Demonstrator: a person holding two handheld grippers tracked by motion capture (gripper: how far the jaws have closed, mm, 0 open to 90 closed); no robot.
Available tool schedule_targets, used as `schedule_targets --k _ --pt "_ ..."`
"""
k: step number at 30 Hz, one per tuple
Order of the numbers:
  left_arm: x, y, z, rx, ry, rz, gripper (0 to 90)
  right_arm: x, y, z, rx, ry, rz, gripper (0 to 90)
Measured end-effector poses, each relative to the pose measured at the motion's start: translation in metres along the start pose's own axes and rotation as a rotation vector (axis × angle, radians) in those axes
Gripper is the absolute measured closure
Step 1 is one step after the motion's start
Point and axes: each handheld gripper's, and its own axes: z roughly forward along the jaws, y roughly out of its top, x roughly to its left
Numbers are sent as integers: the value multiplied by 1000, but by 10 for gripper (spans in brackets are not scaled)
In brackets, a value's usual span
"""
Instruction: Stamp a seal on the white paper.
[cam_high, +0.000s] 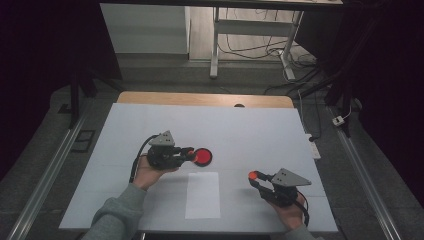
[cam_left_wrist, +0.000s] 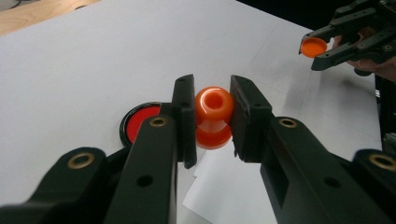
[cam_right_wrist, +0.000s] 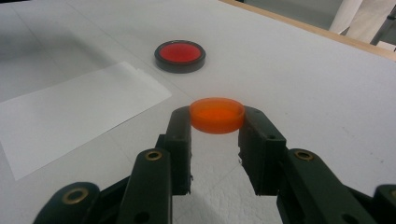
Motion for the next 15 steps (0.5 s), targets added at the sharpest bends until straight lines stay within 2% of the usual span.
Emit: schedule_targets --k 15 --pt "-8 -5 3 18 -23 21 723 -1 0 0 1 -1 1 650"
